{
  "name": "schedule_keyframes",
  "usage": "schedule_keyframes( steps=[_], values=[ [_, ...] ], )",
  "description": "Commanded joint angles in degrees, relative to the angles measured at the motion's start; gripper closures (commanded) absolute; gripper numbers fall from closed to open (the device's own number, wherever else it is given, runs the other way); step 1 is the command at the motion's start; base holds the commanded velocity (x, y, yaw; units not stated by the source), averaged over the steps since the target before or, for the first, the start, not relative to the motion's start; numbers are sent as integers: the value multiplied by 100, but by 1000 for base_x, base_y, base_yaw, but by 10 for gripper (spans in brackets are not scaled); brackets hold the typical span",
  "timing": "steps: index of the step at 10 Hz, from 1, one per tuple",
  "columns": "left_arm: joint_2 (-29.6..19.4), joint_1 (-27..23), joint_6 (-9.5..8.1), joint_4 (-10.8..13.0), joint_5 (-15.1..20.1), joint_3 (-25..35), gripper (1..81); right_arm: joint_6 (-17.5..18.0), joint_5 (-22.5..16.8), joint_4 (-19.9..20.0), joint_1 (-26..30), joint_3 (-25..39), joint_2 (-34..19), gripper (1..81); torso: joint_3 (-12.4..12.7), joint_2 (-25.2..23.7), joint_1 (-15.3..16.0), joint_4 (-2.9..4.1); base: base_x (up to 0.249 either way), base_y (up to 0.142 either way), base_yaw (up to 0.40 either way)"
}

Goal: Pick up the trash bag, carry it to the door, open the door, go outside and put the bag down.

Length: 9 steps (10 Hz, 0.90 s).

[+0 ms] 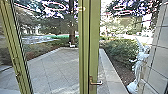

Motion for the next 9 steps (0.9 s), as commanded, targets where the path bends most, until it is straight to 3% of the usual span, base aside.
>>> schedule_keyframes(
  steps=[1,9],
  values=[
    [-54,-354,35,69,300,10,811,-22,-310,52,279,21,-94,10,0,0,7,0,0,0,184],
    [25,-345,35,104,300,-96,811,-22,-310,43,279,21,-76,10,0,-2,7,0,0,0,166]
  ],
)
